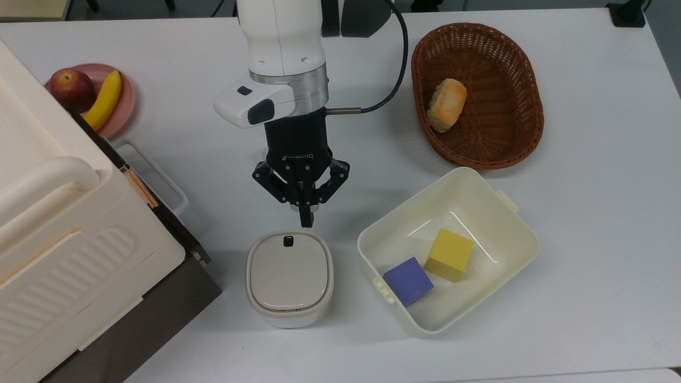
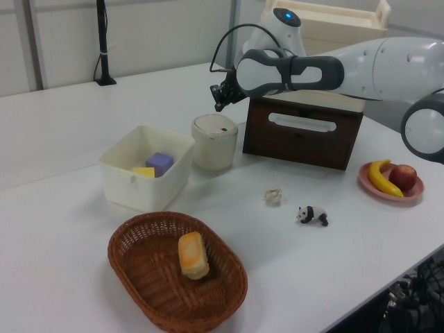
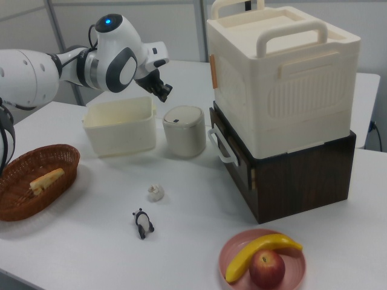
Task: Open the trash can
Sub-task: 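Move the gripper over the small cream trash can lid, then lower the gripper onto the lid's rear edge near the hinge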
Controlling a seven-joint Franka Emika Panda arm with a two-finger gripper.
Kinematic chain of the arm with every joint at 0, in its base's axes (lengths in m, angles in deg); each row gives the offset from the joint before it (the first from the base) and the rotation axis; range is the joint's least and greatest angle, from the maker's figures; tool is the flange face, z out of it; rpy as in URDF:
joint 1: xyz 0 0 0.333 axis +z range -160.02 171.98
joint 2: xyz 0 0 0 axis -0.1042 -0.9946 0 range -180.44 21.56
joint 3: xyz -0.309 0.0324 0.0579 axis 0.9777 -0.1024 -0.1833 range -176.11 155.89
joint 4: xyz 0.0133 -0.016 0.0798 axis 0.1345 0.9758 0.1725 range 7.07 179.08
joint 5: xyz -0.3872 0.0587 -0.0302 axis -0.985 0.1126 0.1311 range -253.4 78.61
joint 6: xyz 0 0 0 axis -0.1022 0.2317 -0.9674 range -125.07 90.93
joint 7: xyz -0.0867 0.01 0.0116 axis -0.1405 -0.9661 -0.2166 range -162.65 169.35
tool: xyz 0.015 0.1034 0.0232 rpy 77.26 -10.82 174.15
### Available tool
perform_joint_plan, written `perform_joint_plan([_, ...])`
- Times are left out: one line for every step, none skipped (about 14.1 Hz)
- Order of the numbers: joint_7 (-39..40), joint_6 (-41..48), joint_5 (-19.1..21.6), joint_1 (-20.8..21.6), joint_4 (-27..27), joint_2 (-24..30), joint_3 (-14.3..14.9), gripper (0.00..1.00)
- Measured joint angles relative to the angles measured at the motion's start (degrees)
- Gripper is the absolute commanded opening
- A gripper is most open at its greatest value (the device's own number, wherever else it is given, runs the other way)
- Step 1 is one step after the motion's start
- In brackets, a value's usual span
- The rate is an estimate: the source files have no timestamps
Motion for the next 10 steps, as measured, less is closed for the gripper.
perform_joint_plan([0.00, 0.00, -0.18, -0.12, 0.00, -0.05, 0.11, 0.00])
perform_joint_plan([0.01, 0.00, -0.68, -0.21, -0.01, -0.10, 0.11, 0.00])
perform_joint_plan([0.01, 0.00, -1.18, -0.27, -0.01, -0.27, 0.11, 0.00])
perform_joint_plan([0.01, 0.00, -1.65, -0.32, 0.00, -0.78, 0.11, 0.00])
perform_joint_plan([0.01, 0.00, -1.96, -0.35, -0.01, -1.14, 0.11, 0.00])
perform_joint_plan([0.01, -0.02, -2.28, -0.40, -0.01, -1.46, 0.11, 0.00])
perform_joint_plan([0.01, -0.03, -2.66, -0.47, -0.01, -1.73, 0.11, 0.00])
perform_joint_plan([0.01, -0.03, -2.86, -0.49, -0.01, -1.79, 0.11, 0.00])
perform_joint_plan([0.01, -0.03, -3.02, -0.49, -0.01, -1.81, 0.11, 0.00])
perform_joint_plan([0.01, -0.03, -3.06, -0.50, -0.01, -1.81, 0.11, 0.00])
